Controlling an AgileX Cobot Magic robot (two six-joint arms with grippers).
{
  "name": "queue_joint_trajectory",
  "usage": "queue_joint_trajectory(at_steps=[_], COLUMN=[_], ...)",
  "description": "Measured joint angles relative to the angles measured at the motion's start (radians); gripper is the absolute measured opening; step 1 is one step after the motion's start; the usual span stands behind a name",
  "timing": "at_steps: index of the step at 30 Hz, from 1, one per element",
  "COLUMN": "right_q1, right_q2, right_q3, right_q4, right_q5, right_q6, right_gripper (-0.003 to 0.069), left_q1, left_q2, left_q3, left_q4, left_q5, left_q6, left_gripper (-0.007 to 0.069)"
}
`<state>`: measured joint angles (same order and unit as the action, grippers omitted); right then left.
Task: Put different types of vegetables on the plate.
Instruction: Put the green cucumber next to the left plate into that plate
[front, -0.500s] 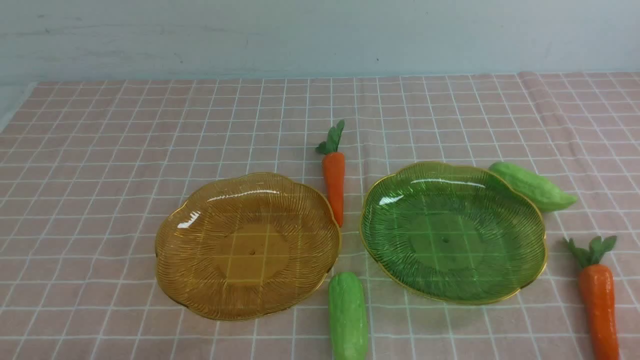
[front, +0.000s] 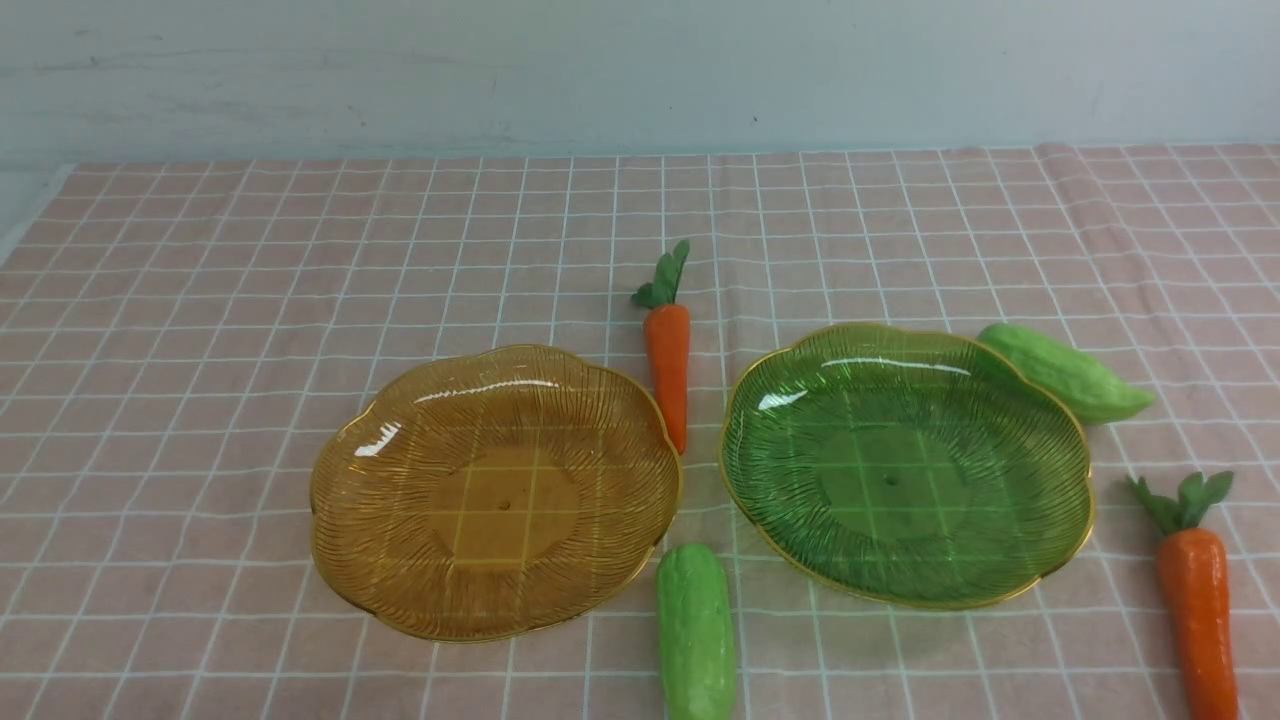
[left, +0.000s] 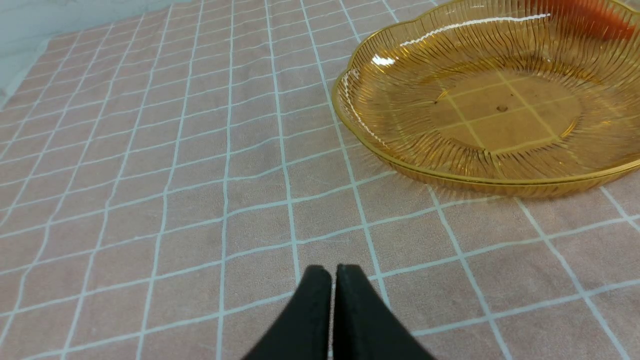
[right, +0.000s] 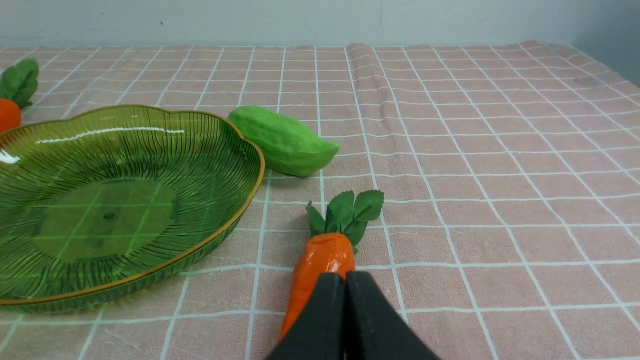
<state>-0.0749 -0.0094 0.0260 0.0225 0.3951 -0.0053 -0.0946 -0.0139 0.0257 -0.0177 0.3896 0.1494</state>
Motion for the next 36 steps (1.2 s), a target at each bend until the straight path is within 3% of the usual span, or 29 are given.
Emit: queue_joint_trajectory(at_steps=[5,9,12,13,15,22,25,27,31,36], right_q1=[0.000,0.000,0.000,0.000,0.000,0.000,0.000,0.000,0.000,0.000], right_q2=[0.000,0.000,0.000,0.000,0.000,0.000,0.000,0.000,0.000,0.000], right_q3=[0.000,0.000,0.000,0.000,0.000,0.000,0.004,0.006,0.006,0.006], right_q4=[0.000,0.000,0.000,0.000,0.000,0.005,0.106,0.264,0.584,0.693], right_q5=[0.000,0.000,0.000,0.000,0.000,-0.003,-0.080,-0.208,-0.386,-0.436], right_q6=[0.005,0.005,0.005,0.005,0.005,0.005,0.033,0.098,0.193,0.174], right_gripper=[-0.0015,-0.0015,-0.0015,-0.0015,-0.0016,-0.0017,-0.0017,-0.0017,-0.0017,-0.0017], left_q1=[0.000,0.000,0.000,0.000,0.000,0.000,0.000,0.000,0.000,0.000], left_q2=[0.000,0.000,0.000,0.000,0.000,0.000,0.000,0.000,0.022,0.351], left_q3=[0.001,0.004,0.004,0.004,0.004,0.004,0.004,-0.018,-0.205,-0.539], left_q4=[0.000,-0.099,-0.271,-0.398,-0.532,-0.841,-0.913,-0.908,-0.787,-0.668], left_q5=[-0.008,-0.071,-0.148,-0.209,-0.275,-0.524,-0.682,-0.713,-0.518,-0.025], left_q6=[0.001,-0.044,-0.133,-0.192,-0.239,-0.227,-0.220,-0.213,-0.099,0.101], left_gripper=[-0.0003,-0.0003,-0.0003,-0.0003,-0.0003,-0.0003,-0.0003,-0.0003,-0.0003,-0.0003])
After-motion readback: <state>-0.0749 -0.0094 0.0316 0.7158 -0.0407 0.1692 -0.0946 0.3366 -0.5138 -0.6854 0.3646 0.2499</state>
